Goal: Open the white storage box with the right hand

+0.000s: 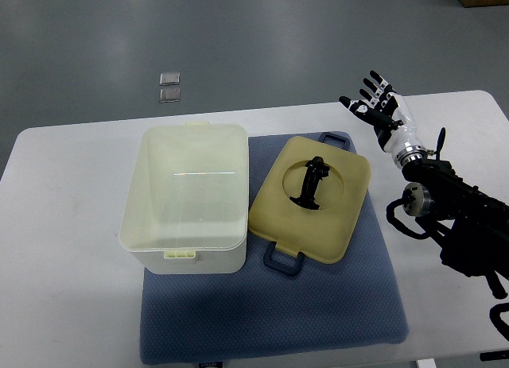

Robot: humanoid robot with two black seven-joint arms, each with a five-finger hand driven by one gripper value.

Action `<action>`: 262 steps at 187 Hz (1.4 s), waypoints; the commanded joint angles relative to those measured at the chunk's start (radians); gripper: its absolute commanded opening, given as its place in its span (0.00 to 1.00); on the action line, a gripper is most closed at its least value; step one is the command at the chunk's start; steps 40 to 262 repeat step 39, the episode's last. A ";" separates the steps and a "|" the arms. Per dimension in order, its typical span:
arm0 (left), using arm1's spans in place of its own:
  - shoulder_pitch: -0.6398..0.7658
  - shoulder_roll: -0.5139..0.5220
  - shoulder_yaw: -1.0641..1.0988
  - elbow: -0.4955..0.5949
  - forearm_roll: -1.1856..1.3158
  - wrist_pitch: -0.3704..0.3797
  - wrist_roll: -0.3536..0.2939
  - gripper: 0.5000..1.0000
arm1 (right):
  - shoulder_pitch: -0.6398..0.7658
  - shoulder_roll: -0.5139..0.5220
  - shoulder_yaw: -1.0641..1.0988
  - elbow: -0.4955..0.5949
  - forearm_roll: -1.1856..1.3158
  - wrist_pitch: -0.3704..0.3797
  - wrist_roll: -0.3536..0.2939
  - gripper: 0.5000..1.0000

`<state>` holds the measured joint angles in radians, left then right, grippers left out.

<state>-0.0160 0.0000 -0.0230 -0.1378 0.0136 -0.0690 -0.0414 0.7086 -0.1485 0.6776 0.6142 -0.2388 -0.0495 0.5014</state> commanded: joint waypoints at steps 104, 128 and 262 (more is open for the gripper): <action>0.001 0.000 0.000 0.000 0.000 0.000 0.000 1.00 | -0.003 0.003 0.008 -0.004 -0.001 -0.007 0.006 0.86; 0.001 0.000 0.000 0.000 0.000 0.000 0.000 1.00 | -0.003 0.003 0.008 -0.004 -0.001 -0.007 0.006 0.86; 0.001 0.000 0.000 0.000 0.000 0.000 0.000 1.00 | -0.003 0.003 0.008 -0.004 -0.001 -0.007 0.006 0.86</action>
